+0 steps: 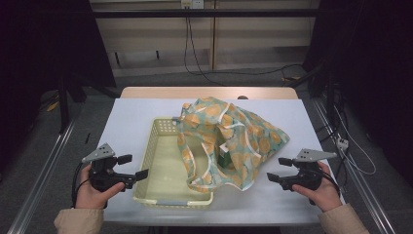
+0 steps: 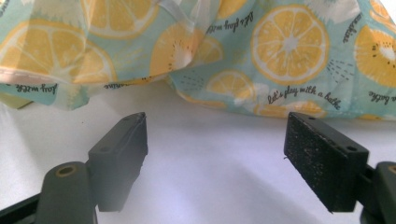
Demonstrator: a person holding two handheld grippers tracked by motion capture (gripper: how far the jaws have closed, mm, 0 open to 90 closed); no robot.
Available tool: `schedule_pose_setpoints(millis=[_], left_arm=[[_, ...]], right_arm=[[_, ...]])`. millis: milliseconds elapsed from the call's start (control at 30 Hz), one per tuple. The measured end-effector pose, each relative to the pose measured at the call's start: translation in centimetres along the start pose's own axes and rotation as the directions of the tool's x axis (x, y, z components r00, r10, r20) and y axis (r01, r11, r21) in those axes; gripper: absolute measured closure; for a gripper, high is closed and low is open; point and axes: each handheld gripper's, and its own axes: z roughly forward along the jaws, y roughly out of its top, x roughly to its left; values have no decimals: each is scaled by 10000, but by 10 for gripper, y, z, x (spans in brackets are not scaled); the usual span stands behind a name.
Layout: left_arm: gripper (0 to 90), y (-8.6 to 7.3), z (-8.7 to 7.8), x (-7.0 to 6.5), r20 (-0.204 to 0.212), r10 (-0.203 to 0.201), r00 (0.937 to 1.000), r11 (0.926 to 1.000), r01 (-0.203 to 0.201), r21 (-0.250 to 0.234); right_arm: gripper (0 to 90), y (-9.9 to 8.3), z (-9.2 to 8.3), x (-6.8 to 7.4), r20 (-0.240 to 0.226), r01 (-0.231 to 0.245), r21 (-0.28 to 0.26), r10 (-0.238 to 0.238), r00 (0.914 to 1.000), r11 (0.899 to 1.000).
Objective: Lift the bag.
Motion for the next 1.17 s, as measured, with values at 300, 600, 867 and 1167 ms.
schedule_pose_setpoints(millis=[300, 600, 867, 1167], left_arm=[[67, -3, 0, -1, 47, 34, 10000, 9999, -34, 135], [67, -9, 3, -2, 7, -53, 10000, 9995, 53, 318], [67, -8, 2, -4, -6, -15, 10000, 9996, 15, 291], [66, -10, 7, -6, 28, -3, 10000, 9995, 2, 315]], right_arm=[[219, -5, -1, 0, 101, 237, 71, -237, 9997, 9997], [218, -10, -2, 1, 145, 145, 57, -146, 9998, 9999], [218, -13, 0, -2, 438, 331, 223, -340, 9985, 9992], [214, -15, 2, -3, 566, 281, 274, -296, 9980, 9992]])
